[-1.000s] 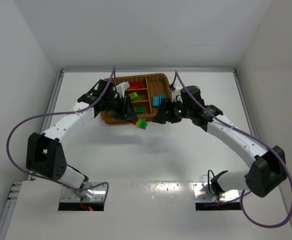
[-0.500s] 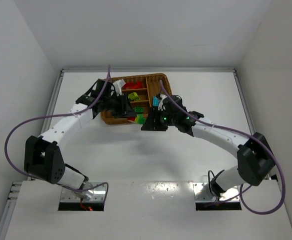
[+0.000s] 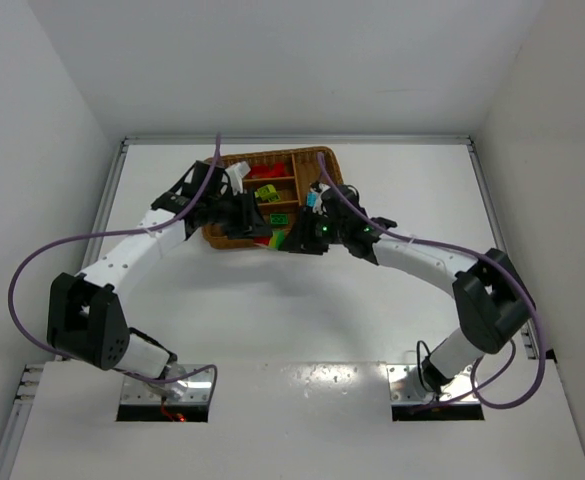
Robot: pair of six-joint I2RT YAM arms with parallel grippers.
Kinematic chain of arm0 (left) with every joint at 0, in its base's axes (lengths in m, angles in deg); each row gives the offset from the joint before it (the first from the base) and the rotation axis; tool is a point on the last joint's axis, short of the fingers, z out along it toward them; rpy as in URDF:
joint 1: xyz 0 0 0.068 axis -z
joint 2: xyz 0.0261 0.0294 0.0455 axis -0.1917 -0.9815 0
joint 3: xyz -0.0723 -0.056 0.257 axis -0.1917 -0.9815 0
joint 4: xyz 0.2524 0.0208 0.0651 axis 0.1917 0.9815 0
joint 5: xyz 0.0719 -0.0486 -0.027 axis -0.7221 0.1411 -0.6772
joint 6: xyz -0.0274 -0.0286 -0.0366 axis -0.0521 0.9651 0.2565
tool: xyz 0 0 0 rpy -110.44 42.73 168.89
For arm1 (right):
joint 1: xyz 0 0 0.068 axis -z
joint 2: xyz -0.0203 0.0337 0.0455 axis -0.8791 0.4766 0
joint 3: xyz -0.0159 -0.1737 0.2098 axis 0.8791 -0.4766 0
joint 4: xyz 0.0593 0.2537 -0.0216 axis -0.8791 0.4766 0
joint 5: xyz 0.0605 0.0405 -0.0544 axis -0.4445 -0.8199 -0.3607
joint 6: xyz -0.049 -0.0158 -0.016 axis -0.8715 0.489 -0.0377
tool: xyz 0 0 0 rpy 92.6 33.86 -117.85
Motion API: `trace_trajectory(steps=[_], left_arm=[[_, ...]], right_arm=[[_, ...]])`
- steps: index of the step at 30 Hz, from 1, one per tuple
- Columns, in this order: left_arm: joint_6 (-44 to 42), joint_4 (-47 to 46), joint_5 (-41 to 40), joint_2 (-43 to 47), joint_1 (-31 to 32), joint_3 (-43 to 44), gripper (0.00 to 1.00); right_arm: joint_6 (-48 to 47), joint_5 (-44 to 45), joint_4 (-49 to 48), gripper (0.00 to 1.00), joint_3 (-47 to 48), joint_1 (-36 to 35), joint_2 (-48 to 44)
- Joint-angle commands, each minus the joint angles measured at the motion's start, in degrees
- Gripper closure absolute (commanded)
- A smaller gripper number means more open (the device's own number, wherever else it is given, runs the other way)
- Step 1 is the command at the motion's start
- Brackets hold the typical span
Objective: Sort the legos into containers by color
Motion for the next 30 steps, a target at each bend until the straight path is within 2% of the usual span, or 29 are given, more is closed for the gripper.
trace_trajectory(steps=[1,4,7,8,12,22,30], left_arm=[[0.4,-1.2,1.1,2.4,-0.5,0.1,1.00],[0.4,-1.2,1.1,2.4,-0.5,-0.4,1.00],[0.4,-1.2,1.1,2.4,-0.5,-0.5,1.00],[0.4,-1.2,1.1,2.4,-0.5,-0.5,1.00],[0.4,-1.2,1.1,2.4,-0.5,-0.5,1.00],[-0.7,-0.7,-0.1,2.4,-2.1,1.2,1.00],[-1.2,-0.1,0.9,2.4,-4.7,2.3,1.00]], right_arm=[[1.8,-2.7,-3.8,0.64,3.1,0.0,1.6],[2.3,-2.8,-4.3,0.69,3.7,0.6,2.7],[2.3,-2.2,-4.3,0.81,3.7,0.6,2.7],[2.3,-1.7,-3.7,0.88,3.7,0.6,2.7],[2.3,0.2,-1.7,1.00,2.4,1.2,2.1],[1.1,3.0,2.4,1.00,-4.0,3.9,-1.4],[-0.5,3.0,3.5,1.00,-5.0,6.3,-2.0]])
